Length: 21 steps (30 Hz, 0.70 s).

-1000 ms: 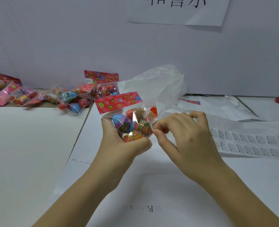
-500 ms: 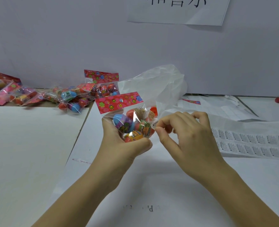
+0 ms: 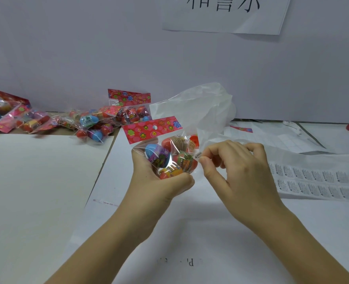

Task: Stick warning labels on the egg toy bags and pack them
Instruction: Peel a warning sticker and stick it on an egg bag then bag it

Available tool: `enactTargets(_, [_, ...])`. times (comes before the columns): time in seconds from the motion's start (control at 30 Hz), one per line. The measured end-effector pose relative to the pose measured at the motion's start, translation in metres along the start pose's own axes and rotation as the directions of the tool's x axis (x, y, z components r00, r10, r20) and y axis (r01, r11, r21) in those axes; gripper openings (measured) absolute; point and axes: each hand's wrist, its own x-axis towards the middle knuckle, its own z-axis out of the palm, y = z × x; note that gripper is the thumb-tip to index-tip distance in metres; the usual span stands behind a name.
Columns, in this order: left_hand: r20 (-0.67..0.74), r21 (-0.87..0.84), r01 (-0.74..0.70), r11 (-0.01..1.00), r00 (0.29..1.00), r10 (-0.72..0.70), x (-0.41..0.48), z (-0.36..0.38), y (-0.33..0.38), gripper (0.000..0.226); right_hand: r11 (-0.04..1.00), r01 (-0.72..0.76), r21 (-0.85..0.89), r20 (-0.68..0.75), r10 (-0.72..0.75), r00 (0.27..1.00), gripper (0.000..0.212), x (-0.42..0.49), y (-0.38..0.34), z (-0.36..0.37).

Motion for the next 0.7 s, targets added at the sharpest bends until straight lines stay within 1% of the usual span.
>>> enactTargets(0.17, [0.002, -0.003, -0.004, 1.0, 1.0, 0.004, -0.0007, 0.0014, -0.0005, 0.087, 0.998, -0.041, -0.042, -0.021, 0.04, 0.999, 0.024, 0.0007, -0.003, -0.001])
enactTargets(0.37, [-0.006, 0.008, -0.001, 1.0, 1.0, 0.001, -0.0012, 0.0027, -0.0003, 0.086, 0.997, -0.058, -0.042, -0.023, 0.057, 0.998, 0.026, 0.0004, -0.0026, -0.0008])
enactTargets(0.6, [-0.02, 0.019, 0.01, 1.0, 1.0, -0.009, -0.0015, 0.0033, 0.0002, 0.093, 0.996, -0.085, -0.036, -0.035, 0.084, 0.996, 0.027, 0.0004, -0.0033, -0.0008])
enactTargets(0.7, [-0.018, 0.018, 0.013, 1.0, 1.0, -0.013, -0.0018, 0.0035, 0.0005, 0.093, 0.994, -0.107, -0.022, -0.02, 0.107, 0.994, 0.027, 0.0006, -0.0038, -0.001])
